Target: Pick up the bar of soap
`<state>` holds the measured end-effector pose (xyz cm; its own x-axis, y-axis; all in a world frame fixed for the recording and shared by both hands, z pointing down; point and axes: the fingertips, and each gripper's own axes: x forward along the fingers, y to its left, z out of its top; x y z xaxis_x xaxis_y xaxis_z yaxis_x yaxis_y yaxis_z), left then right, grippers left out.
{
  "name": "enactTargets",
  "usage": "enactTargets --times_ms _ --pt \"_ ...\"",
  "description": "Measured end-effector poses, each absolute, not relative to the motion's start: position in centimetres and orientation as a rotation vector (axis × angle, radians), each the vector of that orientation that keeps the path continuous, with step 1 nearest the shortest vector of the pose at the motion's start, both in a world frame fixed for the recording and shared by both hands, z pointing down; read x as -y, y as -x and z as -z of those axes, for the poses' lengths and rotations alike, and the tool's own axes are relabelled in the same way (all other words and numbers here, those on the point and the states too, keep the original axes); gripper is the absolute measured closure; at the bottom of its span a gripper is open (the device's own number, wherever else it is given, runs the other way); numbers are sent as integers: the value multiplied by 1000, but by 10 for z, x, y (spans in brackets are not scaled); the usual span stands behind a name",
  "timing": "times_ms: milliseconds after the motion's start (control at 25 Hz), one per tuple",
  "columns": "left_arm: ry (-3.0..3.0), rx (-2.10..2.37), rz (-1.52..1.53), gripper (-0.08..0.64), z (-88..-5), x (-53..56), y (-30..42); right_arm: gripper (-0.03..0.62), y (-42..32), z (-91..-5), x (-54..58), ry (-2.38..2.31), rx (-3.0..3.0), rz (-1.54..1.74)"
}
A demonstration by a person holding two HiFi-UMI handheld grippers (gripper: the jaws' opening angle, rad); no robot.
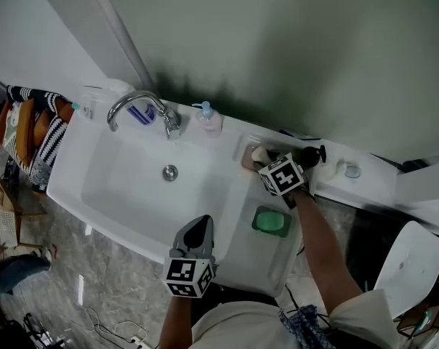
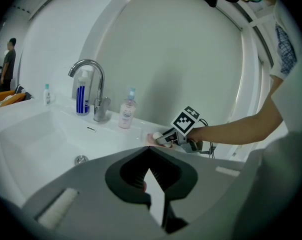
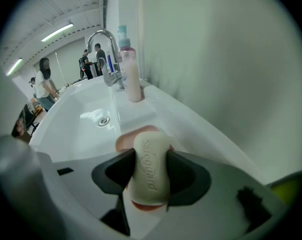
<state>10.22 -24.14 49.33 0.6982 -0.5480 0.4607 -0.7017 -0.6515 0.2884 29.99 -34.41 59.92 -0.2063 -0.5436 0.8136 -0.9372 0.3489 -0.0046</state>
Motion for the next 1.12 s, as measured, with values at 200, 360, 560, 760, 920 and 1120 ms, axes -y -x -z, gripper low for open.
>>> enactTargets --times_ms 200,360,560,760,920,1120 --pt "-2462 972 -457 554 -492 241 -101 380 -291 -574 346 -1317 1940 -631" --pt "-2463 980 -441 554 -491 238 -97 381 -272 -554 345 -1292 2005 -614" --pt "-2458 1012 -408 554 -484 233 -84 380 -238 -541 336 -1220 2063 -604" --pt "-2435 1075 -387 554 -480 231 -66 380 -197 -537 327 -1153 2103 -594" --pt "-2446 1125 -389 554 -472 228 -50 380 -163 -538 318 -1084 2127 -591" --pt "-2437 1179 -360 554 -463 228 -36 380 -132 -540 311 -1000 2147 -576"
